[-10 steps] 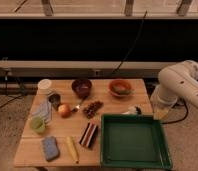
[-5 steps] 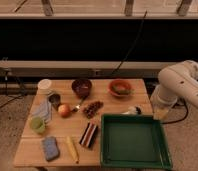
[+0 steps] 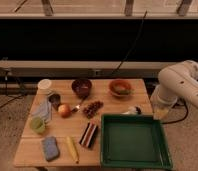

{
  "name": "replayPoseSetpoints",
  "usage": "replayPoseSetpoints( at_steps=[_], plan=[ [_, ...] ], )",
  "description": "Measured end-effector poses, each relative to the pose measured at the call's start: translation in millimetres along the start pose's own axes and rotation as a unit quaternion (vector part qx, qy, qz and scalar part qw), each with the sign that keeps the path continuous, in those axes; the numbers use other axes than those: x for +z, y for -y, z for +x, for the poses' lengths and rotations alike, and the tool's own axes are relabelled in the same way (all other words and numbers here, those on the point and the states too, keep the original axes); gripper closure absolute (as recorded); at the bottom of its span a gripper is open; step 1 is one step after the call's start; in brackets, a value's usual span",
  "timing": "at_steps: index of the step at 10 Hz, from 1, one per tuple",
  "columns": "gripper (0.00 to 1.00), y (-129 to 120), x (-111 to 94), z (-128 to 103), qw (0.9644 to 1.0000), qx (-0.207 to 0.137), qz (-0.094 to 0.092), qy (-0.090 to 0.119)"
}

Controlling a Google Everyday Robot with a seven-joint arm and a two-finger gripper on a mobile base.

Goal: Place grapes in metal cup

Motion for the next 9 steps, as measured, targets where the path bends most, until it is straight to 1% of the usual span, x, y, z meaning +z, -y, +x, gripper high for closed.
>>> replayPoseSetpoints(
  at_steps=[3,4,5,8,9],
  plan=[
    [0.35,1.4,-0.5,-0.5,1.0000,-0.005,0.000,0.002],
    [0.35,0.1,0.3,-2.7,0.9998,-0.016,-0.004,0.006],
    [0.35,0.7,1.8,-10.5,0.9994,-0.031,-0.007,0.011],
    [0.35,10.3,8.5,-70.6,0.9956,-0.087,-0.021,0.027],
    [0.35,15.2,12.4,-102.0,0.9931,-0.109,-0.026,0.034]
  ],
)
